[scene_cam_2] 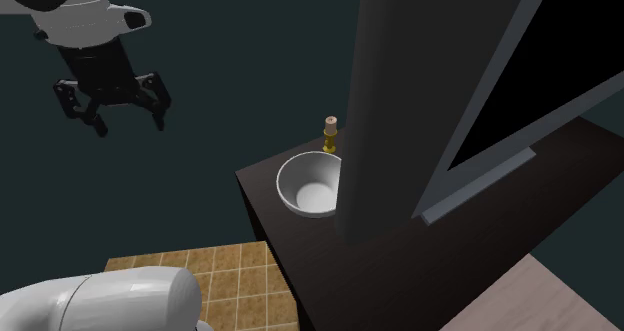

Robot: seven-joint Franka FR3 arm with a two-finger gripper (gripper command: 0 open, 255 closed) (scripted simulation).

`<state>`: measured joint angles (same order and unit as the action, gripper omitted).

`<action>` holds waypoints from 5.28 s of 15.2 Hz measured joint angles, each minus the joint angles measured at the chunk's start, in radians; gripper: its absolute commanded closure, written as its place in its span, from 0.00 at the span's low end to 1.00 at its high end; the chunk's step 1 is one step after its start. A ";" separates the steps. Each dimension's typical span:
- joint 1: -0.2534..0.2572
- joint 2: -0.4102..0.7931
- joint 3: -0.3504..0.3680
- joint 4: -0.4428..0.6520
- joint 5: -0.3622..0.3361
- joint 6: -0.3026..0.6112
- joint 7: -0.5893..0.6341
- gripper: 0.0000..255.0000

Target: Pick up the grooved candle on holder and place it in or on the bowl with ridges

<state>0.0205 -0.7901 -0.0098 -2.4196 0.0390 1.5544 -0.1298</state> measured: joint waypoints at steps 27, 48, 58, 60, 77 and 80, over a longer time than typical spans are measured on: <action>-0.124 0.678 -0.426 0.310 -0.089 0.383 -0.537 0.00; -0.305 1.141 -0.459 0.692 0.141 0.468 -0.819 0.00; -0.310 1.147 -0.458 0.710 0.081 0.449 -0.817 1.00; -0.312 1.149 -0.457 0.718 0.059 0.449 -0.817 1.00; -0.344 1.105 -0.411 0.748 0.022 0.328 -0.779 1.00; -0.362 1.105 -0.395 0.791 -0.021 0.291 -0.779 1.00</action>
<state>-0.3413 0.3147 -0.4052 -1.6287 0.0181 1.8457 -0.9093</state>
